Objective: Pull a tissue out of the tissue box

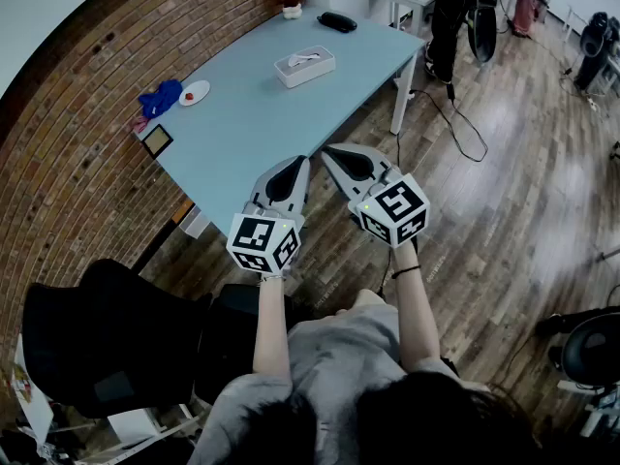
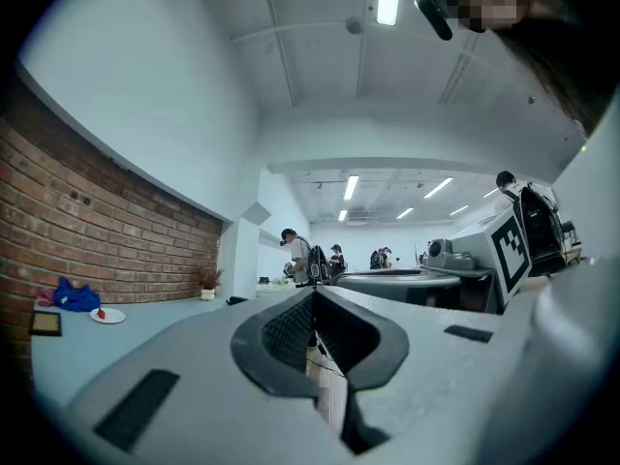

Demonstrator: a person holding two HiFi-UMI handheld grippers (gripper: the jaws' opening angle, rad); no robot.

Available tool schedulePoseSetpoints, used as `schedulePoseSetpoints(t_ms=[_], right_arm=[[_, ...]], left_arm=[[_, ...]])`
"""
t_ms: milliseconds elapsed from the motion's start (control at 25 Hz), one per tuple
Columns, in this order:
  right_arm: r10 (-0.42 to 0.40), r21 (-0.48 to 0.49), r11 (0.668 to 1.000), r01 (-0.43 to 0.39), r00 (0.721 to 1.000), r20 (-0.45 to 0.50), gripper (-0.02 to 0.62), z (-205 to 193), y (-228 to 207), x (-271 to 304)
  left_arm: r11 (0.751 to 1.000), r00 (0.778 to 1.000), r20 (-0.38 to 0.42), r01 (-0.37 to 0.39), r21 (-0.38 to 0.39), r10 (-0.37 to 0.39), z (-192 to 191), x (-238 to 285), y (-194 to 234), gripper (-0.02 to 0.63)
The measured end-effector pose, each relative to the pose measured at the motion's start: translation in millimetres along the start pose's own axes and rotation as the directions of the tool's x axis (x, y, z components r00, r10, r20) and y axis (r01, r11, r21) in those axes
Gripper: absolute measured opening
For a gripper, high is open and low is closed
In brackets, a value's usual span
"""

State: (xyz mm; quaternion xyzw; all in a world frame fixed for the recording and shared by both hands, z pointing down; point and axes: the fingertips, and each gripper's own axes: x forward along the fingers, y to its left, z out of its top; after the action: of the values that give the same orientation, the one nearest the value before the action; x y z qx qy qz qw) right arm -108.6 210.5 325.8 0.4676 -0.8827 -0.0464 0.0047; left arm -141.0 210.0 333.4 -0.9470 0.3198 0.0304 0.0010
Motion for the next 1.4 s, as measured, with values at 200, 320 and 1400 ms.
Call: schedulePoseSetpoints(t_ms=[200, 320, 1400], right_arm=[[0.006, -0.023, 1.000, -0.006, 1.000, -0.012, -0.002, -3, -5, 4], [0.010, -0.022, 1.000, -0.011, 1.000, -0.015, -0.002, -7, -12, 3], [0.081, 0.057, 0.995, -0.081, 0.997, -0.005, 0.000, -12, -121, 39]], left_arm=[[1.000, 1.000, -0.013, 0.001, 0.006, -0.001, -4, 7, 1, 0.003], [1.000, 1.000, -0.021, 0.000, 0.010, 0.000, -8, 16, -1, 0.003], [0.992, 0.991, -0.067, -0.122, -0.027, 0.120, -17, 105, 35, 0.003]])
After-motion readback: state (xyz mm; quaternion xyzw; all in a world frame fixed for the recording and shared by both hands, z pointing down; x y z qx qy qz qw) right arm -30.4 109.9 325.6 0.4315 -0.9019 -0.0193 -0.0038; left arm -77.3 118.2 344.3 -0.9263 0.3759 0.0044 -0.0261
